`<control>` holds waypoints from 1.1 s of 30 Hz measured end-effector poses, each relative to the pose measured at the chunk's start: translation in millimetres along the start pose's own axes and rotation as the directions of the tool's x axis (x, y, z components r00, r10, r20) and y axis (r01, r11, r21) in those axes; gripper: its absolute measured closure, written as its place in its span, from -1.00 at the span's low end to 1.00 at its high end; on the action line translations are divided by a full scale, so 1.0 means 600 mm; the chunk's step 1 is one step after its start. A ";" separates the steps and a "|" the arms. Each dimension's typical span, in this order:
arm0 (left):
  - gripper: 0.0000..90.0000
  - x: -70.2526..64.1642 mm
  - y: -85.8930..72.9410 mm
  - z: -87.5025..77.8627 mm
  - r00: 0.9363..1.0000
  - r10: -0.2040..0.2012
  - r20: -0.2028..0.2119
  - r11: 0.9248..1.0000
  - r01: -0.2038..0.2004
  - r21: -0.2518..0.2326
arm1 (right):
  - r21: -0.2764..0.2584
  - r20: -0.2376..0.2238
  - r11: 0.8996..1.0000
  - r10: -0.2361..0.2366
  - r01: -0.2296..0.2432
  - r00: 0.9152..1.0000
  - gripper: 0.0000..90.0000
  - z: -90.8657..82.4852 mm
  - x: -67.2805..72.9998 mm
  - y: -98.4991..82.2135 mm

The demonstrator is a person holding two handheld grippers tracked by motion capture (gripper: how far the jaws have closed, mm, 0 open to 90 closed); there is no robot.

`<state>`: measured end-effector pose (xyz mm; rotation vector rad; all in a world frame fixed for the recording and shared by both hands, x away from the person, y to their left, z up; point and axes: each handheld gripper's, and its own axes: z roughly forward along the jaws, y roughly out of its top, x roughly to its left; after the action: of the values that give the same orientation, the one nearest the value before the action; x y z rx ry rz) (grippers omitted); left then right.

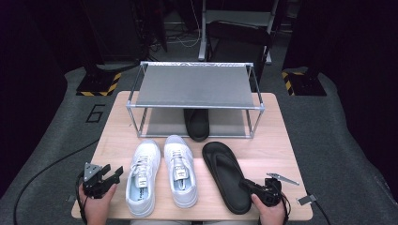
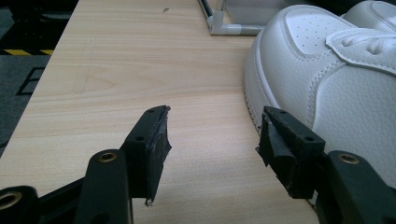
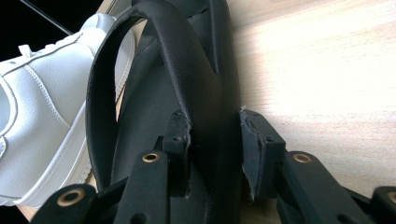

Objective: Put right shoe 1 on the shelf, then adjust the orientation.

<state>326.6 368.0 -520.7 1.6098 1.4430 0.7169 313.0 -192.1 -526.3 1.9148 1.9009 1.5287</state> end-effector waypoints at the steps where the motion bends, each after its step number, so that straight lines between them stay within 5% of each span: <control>1: -0.07 0.000 0.000 0.000 1.000 -0.001 0.000 1.000 0.001 -0.001 | -0.005 0.004 1.000 0.003 -0.003 1.000 0.44 -0.002 0.001 0.000; 25: -0.07 -0.001 0.001 0.002 1.000 0.007 0.007 1.000 -0.007 0.022 | -0.046 0.041 0.998 0.037 -0.035 0.998 0.44 -0.014 0.004 0.012; 33: -0.07 0.000 0.001 0.001 1.000 0.002 0.008 1.000 -0.002 0.016 | -0.065 0.044 0.998 0.015 -0.012 0.999 0.44 -0.011 0.005 0.025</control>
<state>327.5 367.9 -520.7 1.6249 1.4445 0.7013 319.0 -197.4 -511.8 1.9220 1.8010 1.5183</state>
